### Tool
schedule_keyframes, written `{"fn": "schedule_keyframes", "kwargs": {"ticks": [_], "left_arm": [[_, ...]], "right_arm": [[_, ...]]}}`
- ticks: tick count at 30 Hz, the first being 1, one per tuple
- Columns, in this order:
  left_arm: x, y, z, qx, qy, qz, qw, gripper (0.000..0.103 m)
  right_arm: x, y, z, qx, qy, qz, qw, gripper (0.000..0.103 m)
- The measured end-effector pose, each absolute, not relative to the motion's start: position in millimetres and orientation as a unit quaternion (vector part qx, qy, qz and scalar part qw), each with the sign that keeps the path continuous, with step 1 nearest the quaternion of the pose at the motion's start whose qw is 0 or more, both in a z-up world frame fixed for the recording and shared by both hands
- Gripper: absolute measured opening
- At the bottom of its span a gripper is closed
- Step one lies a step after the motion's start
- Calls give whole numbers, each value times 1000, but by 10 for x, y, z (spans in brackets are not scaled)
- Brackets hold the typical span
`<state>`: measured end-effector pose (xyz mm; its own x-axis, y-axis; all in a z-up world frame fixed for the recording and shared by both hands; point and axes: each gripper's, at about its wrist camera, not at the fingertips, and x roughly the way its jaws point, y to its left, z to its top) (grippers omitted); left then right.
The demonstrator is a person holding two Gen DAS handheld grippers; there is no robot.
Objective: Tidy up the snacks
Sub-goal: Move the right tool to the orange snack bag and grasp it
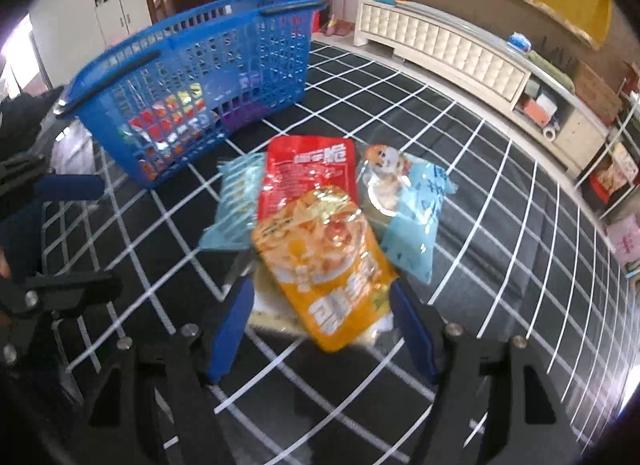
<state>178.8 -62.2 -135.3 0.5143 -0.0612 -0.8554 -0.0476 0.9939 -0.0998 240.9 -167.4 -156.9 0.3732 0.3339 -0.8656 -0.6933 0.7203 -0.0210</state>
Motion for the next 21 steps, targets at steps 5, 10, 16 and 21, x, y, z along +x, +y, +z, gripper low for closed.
{"fn": "schedule_keyframes", "kwargs": {"ticks": [5, 10, 16, 21], "left_arm": [[1848, -616, -1391, -50, 494, -6, 868, 81], [1839, -579, -1417, -52, 502, 1, 863, 81], [1792, -616, -1404, -44, 504, 6, 863, 81], [1743, -665, -1370, -36, 502, 9, 864, 81]], "right_arm": [[2547, -1660, -1632, -172, 467, 342, 797, 74], [2569, -1699, -1674, -151, 452, 363, 801, 60], [2400, -1664, -1702, -187, 446, 361, 798, 50], [2345, -1675, -1681, -182, 435, 356, 806, 34]]}}
